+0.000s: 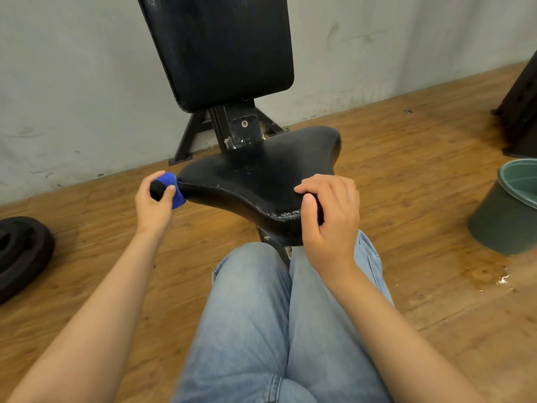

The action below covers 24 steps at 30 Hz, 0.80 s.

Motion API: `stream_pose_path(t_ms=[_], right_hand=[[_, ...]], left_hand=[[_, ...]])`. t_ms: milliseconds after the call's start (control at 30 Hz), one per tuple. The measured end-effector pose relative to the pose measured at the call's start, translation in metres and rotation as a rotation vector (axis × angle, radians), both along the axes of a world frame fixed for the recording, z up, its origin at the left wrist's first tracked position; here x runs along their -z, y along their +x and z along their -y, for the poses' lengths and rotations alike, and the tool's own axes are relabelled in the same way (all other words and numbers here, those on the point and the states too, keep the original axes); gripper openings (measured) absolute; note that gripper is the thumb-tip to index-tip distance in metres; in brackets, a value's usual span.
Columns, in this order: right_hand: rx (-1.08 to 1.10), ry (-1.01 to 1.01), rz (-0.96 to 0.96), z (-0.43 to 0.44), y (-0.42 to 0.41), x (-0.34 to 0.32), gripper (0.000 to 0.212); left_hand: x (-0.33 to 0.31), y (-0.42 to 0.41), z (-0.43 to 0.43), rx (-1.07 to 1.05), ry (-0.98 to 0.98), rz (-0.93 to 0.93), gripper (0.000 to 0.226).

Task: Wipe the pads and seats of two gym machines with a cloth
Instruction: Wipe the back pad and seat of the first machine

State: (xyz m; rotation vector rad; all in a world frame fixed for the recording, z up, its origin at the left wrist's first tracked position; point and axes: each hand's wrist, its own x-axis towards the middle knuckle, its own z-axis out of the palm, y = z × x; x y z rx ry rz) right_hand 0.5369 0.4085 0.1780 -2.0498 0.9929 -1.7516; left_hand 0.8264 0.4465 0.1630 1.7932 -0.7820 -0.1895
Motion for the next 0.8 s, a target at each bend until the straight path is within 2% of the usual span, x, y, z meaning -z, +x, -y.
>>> stream_pose_path(t_ms=[100,200,333,467,633,800], right_hand=[[0.001,0.001,0.001,0.0,0.0,0.001,0.029],[0.003,0.004,0.004,0.001,0.001,0.001,0.03],[0.002,0.003,0.005,0.0,0.001,0.001,0.029],[-0.011,0.022,-0.009,-0.001,0.0,0.0,0.03],[-0.041,0.031,-0.005,-0.002,-0.002,-0.004,0.028],[-0.068,0.056,0.003,-0.003,-0.005,-0.006,0.022]], left_hand=[[-0.019,0.017,0.004,0.057,0.1,0.019,0.037],[-0.041,0.02,0.005,0.18,0.162,0.084,0.022],[-0.069,0.002,0.01,0.369,0.267,0.187,0.016],[-0.084,-0.029,0.017,0.517,0.347,0.251,0.021],[-0.094,-0.076,0.012,0.614,0.332,0.357,0.021],[-0.11,-0.118,-0.004,0.768,0.266,0.363,0.016]])
